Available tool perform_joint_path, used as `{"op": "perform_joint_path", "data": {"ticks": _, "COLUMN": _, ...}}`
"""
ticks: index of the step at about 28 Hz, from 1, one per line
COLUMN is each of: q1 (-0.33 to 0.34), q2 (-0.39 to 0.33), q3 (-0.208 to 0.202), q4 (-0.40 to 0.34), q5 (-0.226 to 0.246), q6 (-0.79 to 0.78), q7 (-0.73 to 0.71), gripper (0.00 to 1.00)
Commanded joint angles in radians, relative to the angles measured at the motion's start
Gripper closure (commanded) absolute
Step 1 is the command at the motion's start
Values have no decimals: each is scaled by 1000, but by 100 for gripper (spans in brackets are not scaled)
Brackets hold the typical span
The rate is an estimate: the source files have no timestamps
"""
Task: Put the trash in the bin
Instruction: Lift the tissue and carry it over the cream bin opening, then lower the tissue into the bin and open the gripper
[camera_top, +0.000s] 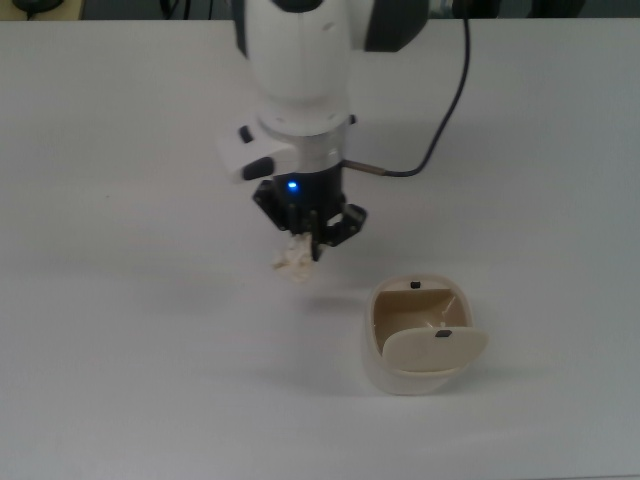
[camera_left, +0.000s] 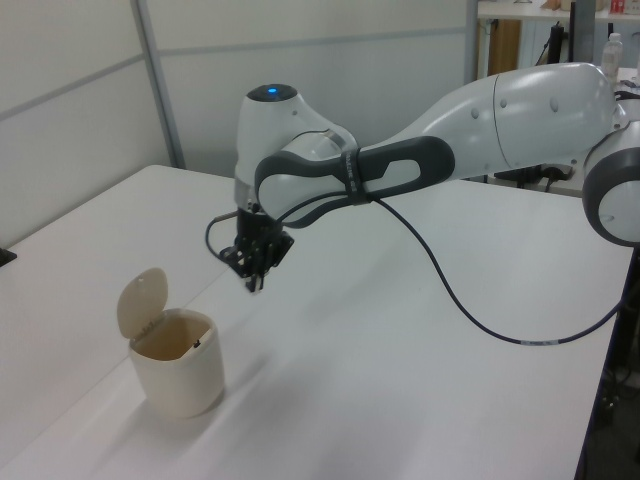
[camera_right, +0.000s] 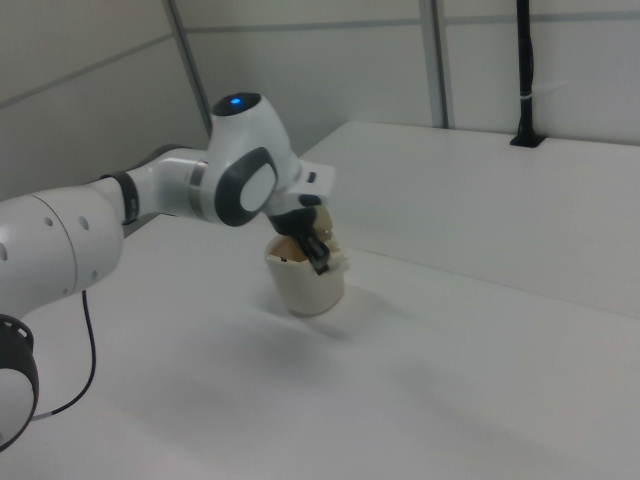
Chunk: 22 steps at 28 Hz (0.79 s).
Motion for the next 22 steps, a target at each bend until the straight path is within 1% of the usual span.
{"op": "perform_joint_path", "data": {"ticks": 1, "q1": 56, "q2": 0, "q3": 8, "q4": 18, "q5": -27, "q6": 65, "q7": 80, "gripper": 100}}
{"op": "perform_joint_path", "data": {"ticks": 2, "q1": 70, "q2": 0, "q3": 11, "q4": 18, "q5": -32, "q6": 111, "q7": 115, "gripper": 100}}
{"op": "perform_joint_path", "data": {"ticks": 5, "q1": 111, "q2": 2, "q3": 9, "q4": 18, "q5": -50, "q6": 165, "q7": 167, "gripper": 100}}
{"op": "perform_joint_path", "data": {"ticks": 6, "q1": 124, "q2": 5, "q3": 8, "q4": 19, "q5": -67, "q6": 180, "q7": 178, "gripper": 100}}
{"op": "perform_joint_path", "data": {"ticks": 7, "q1": 136, "q2": 17, "q3": 8, "q4": 19, "q5": -104, "q6": 215, "q7": 207, "gripper": 100}}
{"op": "perform_joint_path", "data": {"ticks": 9, "q1": 139, "q2": 35, "q3": 9, "q4": 38, "q5": -131, "q6": 246, "q7": 251, "gripper": 100}}
{"op": "perform_joint_path", "data": {"ticks": 10, "q1": 139, "q2": 54, "q3": 9, "q4": 51, "q5": -144, "q6": 257, "q7": 271, "gripper": 97}}
{"op": "perform_joint_path", "data": {"ticks": 11, "q1": 147, "q2": 89, "q3": 9, "q4": 80, "q5": -170, "q6": 269, "q7": 297, "gripper": 74}}
{"op": "perform_joint_path", "data": {"ticks": 12, "q1": 151, "q2": 109, "q3": 9, "q4": 96, "q5": -180, "q6": 272, "q7": 307, "gripper": 50}}
{"op": "perform_joint_path", "data": {"ticks": 13, "q1": 156, "q2": 126, "q3": 9, "q4": 110, "q5": -188, "q6": 274, "q7": 319, "gripper": 19}}
{"op": "perform_joint_path", "data": {"ticks": 14, "q1": 159, "q2": 141, "q3": 9, "q4": 119, "q5": -196, "q6": 277, "q7": 333, "gripper": 0}}
{"op": "perform_joint_path", "data": {"ticks": 18, "q1": 160, "q2": 155, "q3": 9, "q4": 121, "q5": -220, "q6": 298, "q7": 357, "gripper": 0}}
{"op": "perform_joint_path", "data": {"ticks": 22, "q1": 162, "q2": 151, "q3": 8, "q4": 121, "q5": -224, "q6": 297, "q7": 357, "gripper": 0}}
